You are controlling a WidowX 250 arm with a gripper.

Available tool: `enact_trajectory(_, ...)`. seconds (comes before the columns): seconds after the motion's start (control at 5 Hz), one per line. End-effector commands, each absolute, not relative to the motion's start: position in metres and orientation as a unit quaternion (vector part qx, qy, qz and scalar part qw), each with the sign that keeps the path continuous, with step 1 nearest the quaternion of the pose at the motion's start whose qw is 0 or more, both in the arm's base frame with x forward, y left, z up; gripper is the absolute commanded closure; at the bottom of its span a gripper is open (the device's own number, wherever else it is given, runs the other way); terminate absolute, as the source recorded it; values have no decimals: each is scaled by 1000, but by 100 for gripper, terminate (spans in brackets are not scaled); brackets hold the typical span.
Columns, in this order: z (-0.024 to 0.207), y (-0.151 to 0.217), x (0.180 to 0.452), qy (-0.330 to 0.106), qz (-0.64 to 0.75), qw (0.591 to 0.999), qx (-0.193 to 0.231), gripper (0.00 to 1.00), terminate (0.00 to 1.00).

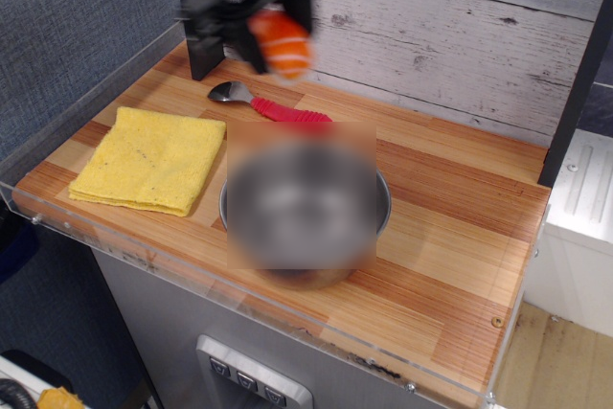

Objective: Put the sushi on top of the napkin.

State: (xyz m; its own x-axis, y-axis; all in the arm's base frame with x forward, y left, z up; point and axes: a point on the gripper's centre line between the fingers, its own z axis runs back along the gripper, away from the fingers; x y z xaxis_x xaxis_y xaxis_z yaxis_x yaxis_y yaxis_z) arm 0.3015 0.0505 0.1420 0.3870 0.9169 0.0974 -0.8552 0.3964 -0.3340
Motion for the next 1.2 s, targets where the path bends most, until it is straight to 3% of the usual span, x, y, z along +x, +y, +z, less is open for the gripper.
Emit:
enact_trajectory(0.0, 140, 100, 265, -157, 592, 785, -93, 100, 0)
enact_trajectory(0.6, 85, 158, 247, -180, 603, 775, -54, 100, 0)
enact_trajectory(1.0, 52, 150, 255, -150, 605, 781, -38, 100, 0)
